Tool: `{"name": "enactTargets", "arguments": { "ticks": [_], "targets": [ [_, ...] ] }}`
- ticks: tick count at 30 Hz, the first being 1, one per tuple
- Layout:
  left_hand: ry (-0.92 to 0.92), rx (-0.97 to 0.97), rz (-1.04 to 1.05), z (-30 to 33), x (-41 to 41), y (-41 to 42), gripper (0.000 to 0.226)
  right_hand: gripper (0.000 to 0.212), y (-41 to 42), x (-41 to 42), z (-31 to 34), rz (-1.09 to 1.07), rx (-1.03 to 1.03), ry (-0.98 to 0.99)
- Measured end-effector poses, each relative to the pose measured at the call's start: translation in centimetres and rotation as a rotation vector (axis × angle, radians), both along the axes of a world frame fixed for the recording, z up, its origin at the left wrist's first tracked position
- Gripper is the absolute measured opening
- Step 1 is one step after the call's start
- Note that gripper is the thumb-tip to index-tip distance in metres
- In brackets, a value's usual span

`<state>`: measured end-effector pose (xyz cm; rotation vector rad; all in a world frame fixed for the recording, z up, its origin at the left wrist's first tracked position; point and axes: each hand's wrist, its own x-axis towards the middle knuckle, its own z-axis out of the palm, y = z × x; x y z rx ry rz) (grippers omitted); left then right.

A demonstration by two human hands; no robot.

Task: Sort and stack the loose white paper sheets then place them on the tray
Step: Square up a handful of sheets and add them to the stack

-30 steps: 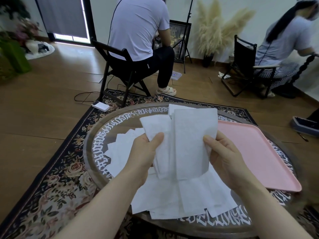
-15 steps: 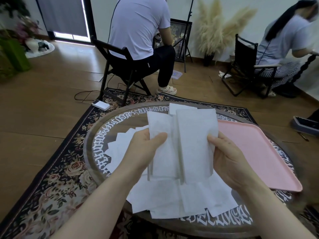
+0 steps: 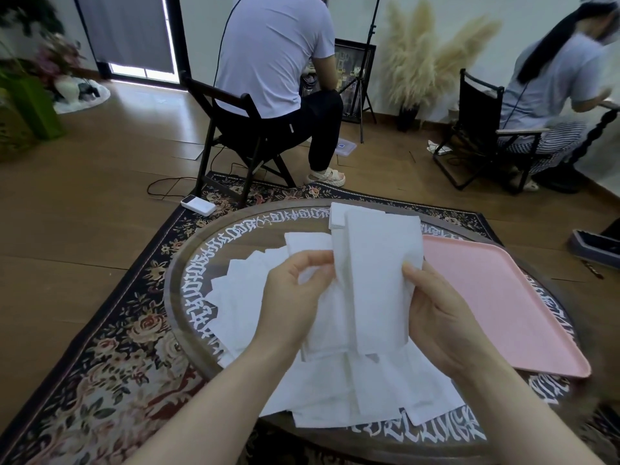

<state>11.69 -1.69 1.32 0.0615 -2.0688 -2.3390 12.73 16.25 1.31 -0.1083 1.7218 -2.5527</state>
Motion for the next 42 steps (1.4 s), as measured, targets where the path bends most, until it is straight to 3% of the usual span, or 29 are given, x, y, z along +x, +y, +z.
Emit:
{"name": "enactTargets", "arguments": {
  "ticks": [1, 4, 9, 10, 12, 14, 16, 19, 21, 25, 28, 30, 37, 42],
  "targets": [
    [-0.022, 0.036, -0.023, 0.2, 0.0, 0.0, 0.014, 0.046, 0.0, 0.0, 0.1, -0.006, 0.003, -0.003],
    [-0.016, 0.04, -0.117, 0.5, 0.0, -0.2, 0.052, 0.045, -0.1, 0.0, 0.2, -0.014, 0.013, -0.02],
    [0.09, -0.159, -0.099, 0.4, -0.1, -0.3, 0.024, 0.046, -0.2, 0.1, 0.3, 0.013, 0.053, -0.042],
    [0.145, -0.256, -0.073, 0.2, -0.3, -0.6, 0.031, 0.046, 0.0, 0.1, 0.4, -0.016, 0.057, -0.039],
    [0.34, -0.66, 0.02, 0.0, -0.9, -1.5, 0.041, 0.05, 0.6, -0.2, 0.7, -0.117, 0.044, -0.048],
    [0.561, -1.034, 0.092, 0.4, -1.4, -2.2, 0.036, 0.051, 1.3, -0.4, 0.9, -0.209, 0.038, -0.06],
    [0.684, -1.101, 0.09, 0.6, -1.4, -2.8, 0.029, 0.046, 1.9, -0.5, 1.0, -0.251, 0.041, -0.079],
    [0.558, -1.108, -0.017, 1.1, -1.9, -3.2, 0.034, 0.051, 2.1, -0.4, 0.9, -0.256, 0.024, -0.112],
    [0.426, -0.995, -0.019, 0.9, -2.4, -3.3, 0.038, 0.052, 2.1, -0.2, 1.0, -0.234, 0.015, -0.084],
    [0.093, -0.324, -0.006, 1.1, -3.0, -3.9, 0.044, 0.05, 2.0, -0.1, 1.0, -0.128, -0.018, -0.051],
    [-0.067, -0.03, -0.092, 0.9, -2.6, -3.5, 0.039, 0.04, 1.3, 0.0, 0.7, 0.005, 0.02, -0.073],
    [-0.097, 0.051, -0.13, 0.7, -2.4, -3.2, 0.032, 0.027, 0.6, 0.2, 0.3, 0.073, 0.098, -0.129],
    [-0.108, 0.079, -0.267, 0.4, -2.2, -3.1, 0.027, 0.039, 0.2, 0.5, -0.5, 0.062, 0.224, -0.153],
    [-0.116, 0.03, -0.346, 0.5, -1.8, -3.1, 0.02, 0.036, 0.2, 0.5, -0.6, 0.003, 0.315, -0.12]
  ]
}}
